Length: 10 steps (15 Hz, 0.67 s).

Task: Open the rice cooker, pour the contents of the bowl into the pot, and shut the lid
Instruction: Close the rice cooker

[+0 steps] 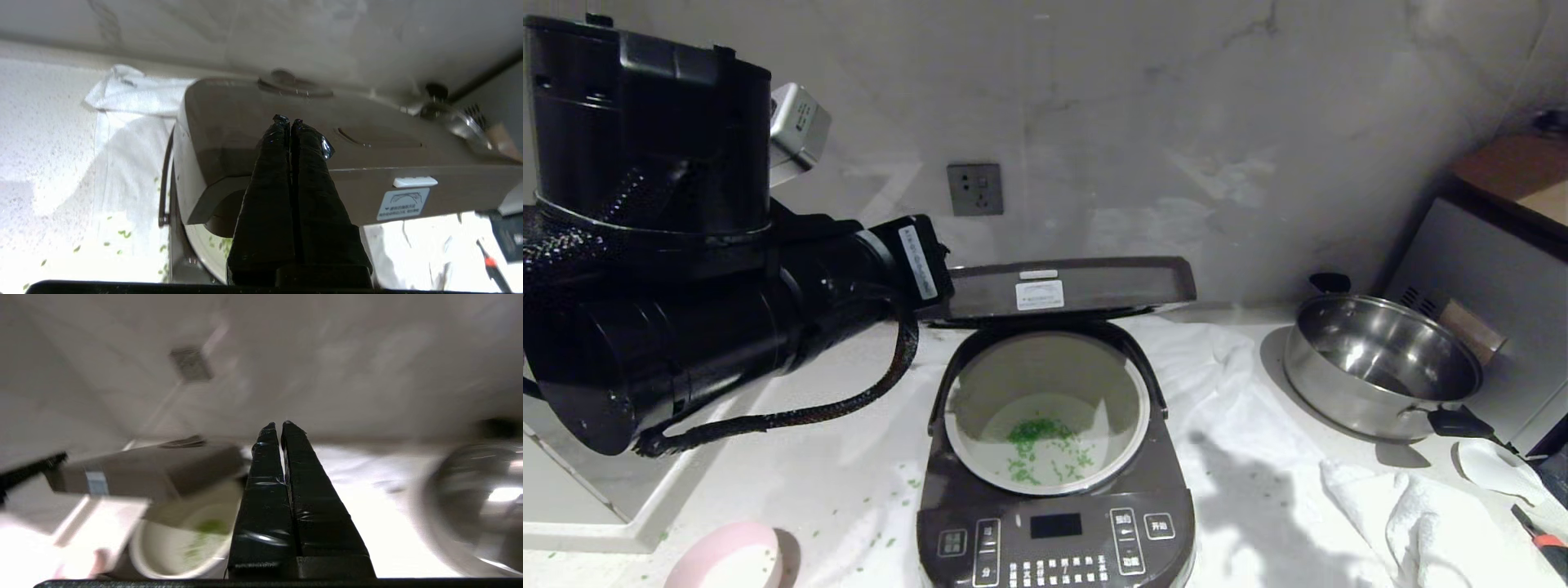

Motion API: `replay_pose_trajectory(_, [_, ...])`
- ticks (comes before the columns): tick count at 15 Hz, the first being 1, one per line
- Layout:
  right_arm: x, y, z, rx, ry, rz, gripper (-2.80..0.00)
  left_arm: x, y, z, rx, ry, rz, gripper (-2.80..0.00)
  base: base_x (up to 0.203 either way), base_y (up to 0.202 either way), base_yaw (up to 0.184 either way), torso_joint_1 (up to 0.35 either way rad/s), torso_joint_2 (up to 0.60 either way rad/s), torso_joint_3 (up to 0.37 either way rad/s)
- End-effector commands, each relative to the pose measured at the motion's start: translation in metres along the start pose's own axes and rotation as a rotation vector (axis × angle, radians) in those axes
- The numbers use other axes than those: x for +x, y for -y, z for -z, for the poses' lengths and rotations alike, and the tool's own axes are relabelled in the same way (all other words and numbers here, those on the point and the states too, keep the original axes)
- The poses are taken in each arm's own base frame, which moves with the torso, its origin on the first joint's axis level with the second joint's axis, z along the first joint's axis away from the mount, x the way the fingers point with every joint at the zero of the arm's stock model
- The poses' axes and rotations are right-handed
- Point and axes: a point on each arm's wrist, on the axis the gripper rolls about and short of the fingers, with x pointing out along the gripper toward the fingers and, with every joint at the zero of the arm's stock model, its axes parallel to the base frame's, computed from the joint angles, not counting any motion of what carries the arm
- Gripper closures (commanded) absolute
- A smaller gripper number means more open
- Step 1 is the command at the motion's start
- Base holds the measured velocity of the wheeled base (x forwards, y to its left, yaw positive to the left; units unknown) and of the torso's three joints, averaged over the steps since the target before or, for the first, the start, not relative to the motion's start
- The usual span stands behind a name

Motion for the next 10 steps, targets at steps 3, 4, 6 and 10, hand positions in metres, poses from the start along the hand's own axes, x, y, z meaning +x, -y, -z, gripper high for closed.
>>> replay_pose_trajectory(3, [0.116,-0.029,0.045,0.095,-0.289,-0.134,0.0,0.0,-0.006,0.014,0.024,-0.042,-0.016,0.0,0.0,0.0,0.0,0.0,0.0,0.0])
replay_pose_trajectory(4, [0.124,-0.046,0.059,0.092,-0.336,-0.161,0.0,-0.001,-0.008,0.017,0.027,-0.052,-0.016,0.0,0.0,0.0,0.0,0.0,0.0,0.0])
replay_pose_trajectory(6, [0.138,-0.077,0.087,0.091,-0.422,-0.221,0.0,-0.004,-0.014,0.025,0.038,-0.087,-0.007,0.0,0.0,0.0,0.0,0.0,0.0,0.0])
replay_pose_trajectory(10, [0.132,-0.113,0.135,0.075,-0.545,-0.287,0.0,-0.011,-0.027,0.04,0.056,-0.134,-0.013,0.0,0.0,0.0,0.0,0.0,0.0,0.0])
